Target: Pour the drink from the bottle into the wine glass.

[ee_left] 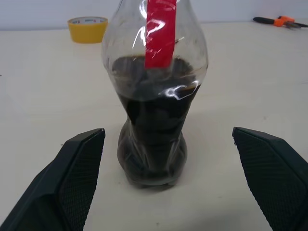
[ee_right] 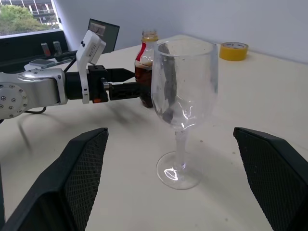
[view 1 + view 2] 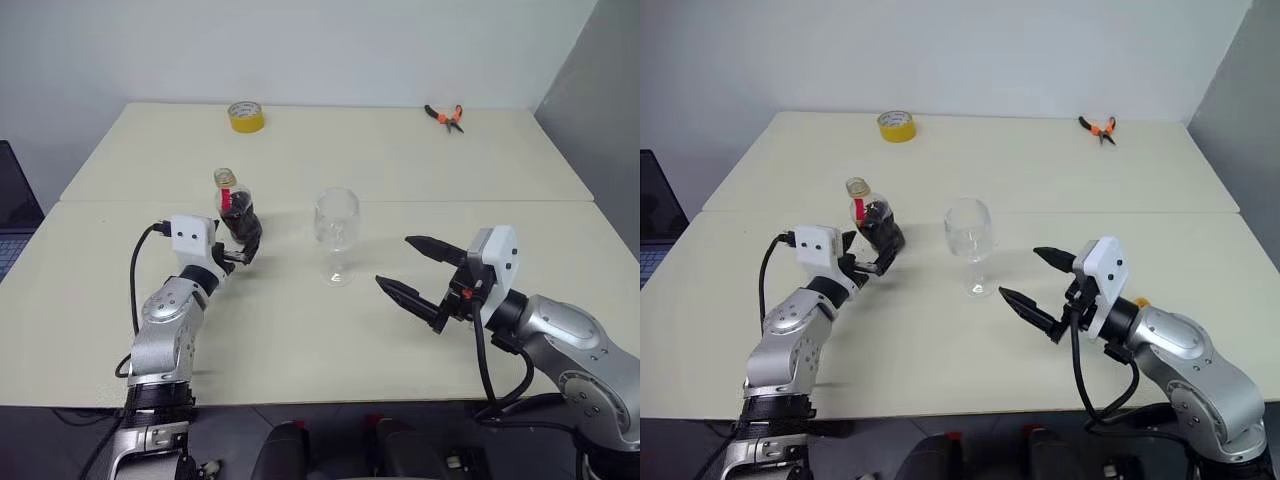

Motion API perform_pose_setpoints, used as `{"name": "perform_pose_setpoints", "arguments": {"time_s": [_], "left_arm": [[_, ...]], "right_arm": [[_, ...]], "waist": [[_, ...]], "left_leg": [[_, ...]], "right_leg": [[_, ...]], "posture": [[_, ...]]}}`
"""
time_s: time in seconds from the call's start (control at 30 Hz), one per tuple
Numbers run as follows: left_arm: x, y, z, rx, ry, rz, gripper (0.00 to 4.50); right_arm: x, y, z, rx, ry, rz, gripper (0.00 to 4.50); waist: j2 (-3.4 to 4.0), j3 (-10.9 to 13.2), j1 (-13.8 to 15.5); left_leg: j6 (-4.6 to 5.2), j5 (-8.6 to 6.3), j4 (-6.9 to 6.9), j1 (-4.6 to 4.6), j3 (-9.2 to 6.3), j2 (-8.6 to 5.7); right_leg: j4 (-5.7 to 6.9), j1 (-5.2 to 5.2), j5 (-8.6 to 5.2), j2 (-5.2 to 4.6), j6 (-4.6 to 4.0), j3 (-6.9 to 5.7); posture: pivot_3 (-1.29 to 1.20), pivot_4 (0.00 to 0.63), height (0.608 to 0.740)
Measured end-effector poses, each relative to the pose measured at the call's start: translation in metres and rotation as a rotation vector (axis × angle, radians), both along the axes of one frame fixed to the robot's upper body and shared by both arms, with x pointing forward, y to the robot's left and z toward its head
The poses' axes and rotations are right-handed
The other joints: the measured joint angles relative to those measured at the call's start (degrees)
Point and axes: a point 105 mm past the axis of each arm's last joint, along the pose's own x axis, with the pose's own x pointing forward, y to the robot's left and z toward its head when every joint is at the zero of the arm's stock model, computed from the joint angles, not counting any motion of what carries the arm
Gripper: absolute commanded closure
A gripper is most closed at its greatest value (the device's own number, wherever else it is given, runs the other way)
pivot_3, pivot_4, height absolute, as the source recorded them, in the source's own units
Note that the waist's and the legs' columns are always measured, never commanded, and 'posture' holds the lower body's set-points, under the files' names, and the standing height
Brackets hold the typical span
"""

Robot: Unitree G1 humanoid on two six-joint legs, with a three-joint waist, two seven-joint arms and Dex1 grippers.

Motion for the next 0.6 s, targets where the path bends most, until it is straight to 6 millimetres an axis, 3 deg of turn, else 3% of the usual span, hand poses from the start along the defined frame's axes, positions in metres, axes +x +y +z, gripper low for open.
{"name": "perform_pose_setpoints", "arguments": {"time_s": [0.17,0.6], "left_arm": [[0.013,0.001,0.012,0.014,-0.036,0.017,0.00],[0.033,-0.007,0.009,0.025,-0.010,-0.026,0.00]], "right_arm": [[-0.002,0.001,0.002,0.002,-0.013,0.006,0.05],[-0.011,0.010,0.008,-0.035,-0.074,0.089,0.05]], "waist": [[0.00,0.00,0.02],[0.00,0.00,0.02]], "left_leg": [[0.00,0.00,0.02,0.00,0.03,-0.01],[0.00,0.00,0.02,-0.01,0.02,-0.01]], "right_leg": [[-0.01,0.00,0.00,0.00,0.00,0.03],[0.00,0.00,0.00,0.00,0.00,0.00]], "posture": [[0.00,0.150,0.740],[0.00,0.150,0.740]]}}
